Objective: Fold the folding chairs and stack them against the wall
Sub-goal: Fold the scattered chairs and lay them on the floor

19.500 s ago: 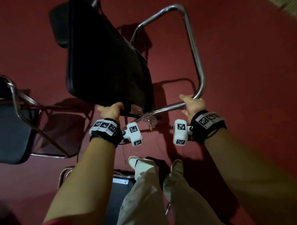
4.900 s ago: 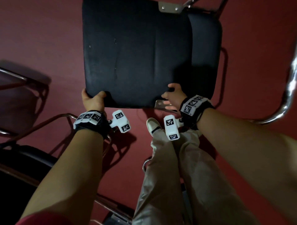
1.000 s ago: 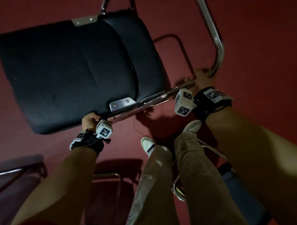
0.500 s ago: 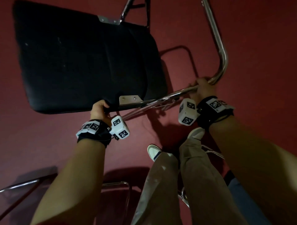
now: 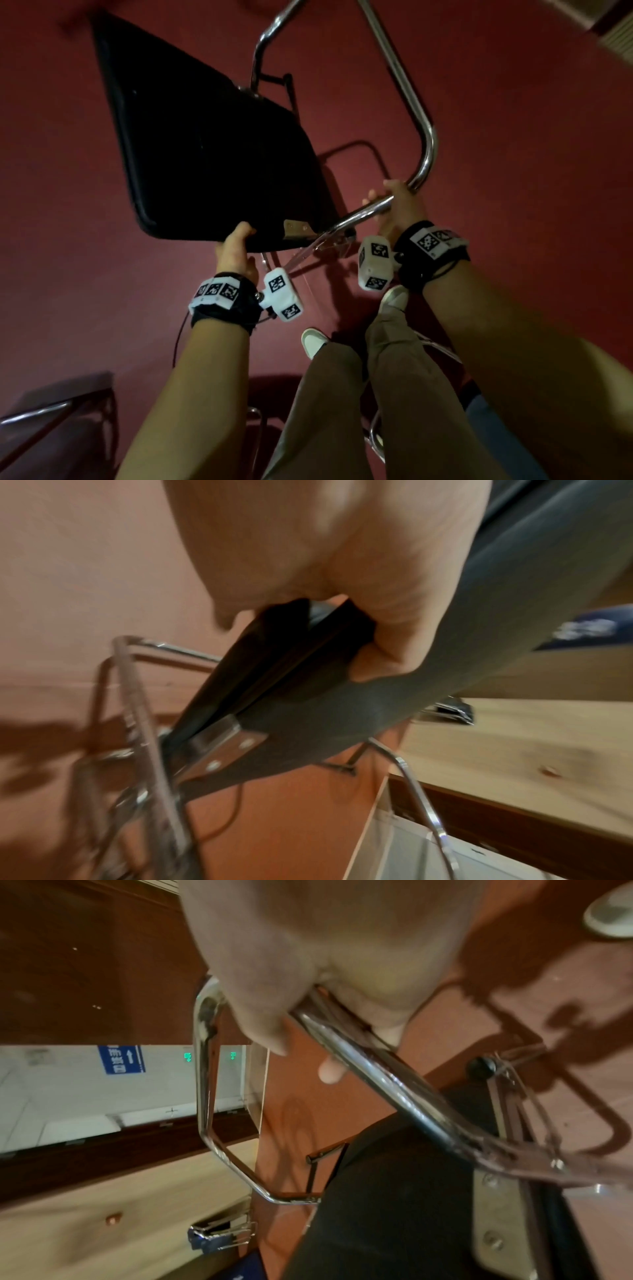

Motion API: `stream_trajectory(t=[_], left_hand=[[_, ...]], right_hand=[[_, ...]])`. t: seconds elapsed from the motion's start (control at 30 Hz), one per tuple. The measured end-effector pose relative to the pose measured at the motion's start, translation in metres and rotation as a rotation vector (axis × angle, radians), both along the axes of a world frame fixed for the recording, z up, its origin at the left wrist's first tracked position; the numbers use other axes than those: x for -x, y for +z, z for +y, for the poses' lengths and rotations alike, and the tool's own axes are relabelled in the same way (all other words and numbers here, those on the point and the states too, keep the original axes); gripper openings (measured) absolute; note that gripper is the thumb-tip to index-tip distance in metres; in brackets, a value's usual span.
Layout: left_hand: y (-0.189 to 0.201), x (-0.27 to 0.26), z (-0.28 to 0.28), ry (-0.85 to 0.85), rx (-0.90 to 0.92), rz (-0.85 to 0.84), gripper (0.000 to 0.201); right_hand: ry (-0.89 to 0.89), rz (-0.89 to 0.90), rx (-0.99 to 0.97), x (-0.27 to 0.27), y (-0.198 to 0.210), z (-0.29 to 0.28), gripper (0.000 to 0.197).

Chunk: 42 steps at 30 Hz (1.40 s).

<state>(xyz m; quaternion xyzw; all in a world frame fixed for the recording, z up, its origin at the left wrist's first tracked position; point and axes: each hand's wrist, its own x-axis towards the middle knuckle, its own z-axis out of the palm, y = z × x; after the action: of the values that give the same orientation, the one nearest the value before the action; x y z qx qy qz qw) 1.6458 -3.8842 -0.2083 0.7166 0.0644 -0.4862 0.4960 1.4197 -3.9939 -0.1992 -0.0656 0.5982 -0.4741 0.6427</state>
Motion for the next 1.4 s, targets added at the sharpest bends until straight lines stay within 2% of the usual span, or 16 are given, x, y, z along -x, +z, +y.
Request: stream_trajectory(t=[0.07, 0.17, 0.27, 0.37, 0.53, 0.67, 0.9, 1.1, 1.27, 1.4], left_hand=[[0.004, -0.004, -0.001, -0.028, 0.044, 0.000, 0.062], [0.011, -0.004, -0.009, -0.115, 0.060, -0.044, 0.072], [0.017, 0.004, -0.020, -0.177, 0.050, -0.077, 0.076], [0.021, 0.016, -0.029, -0.212, 0.033, -0.115, 0.061], [0.030, 0.043, -0.045, -0.240, -0.011, -0.148, 0.039], [0.038, 0.062, -0.060, -0.316, -0.024, -0.176, 0.070], [0.055, 0.088, -0.107, -0.425, -0.124, -0.349, 0.101], [0.076, 0.110, -0.139, -0.552, -0.250, -0.524, 0.093], [0.088, 0.124, -0.145, -0.666, -0.335, -0.599, 0.103], [0.093, 0.124, -0.153, -0.676, -0.351, -0.617, 0.105]], right_hand=[[-0.021, 0.014, -0.070, 0.013, 0.003, 0.000, 0.031], [0.039, 0.193, -0.058, 0.033, 0.002, -0.003, 0.049], [0.122, 0.354, -0.017, 0.052, -0.001, -0.009, 0.041], [0.169, 0.358, -0.029, 0.070, 0.002, -0.017, 0.020], [0.212, 0.422, -0.100, 0.099, 0.004, -0.040, 0.021], [0.246, 0.401, -0.169, 0.119, 0.006, -0.053, 0.017], [0.343, 0.351, -0.146, 0.133, 0.025, -0.054, 0.013], [0.513, 0.317, -0.142, 0.130, 0.068, -0.075, 0.014], [0.862, 0.282, -0.055, 0.090, 0.112, -0.086, 0.019], [0.920, 0.254, -0.043, 0.075, 0.131, -0.101, 0.025]])
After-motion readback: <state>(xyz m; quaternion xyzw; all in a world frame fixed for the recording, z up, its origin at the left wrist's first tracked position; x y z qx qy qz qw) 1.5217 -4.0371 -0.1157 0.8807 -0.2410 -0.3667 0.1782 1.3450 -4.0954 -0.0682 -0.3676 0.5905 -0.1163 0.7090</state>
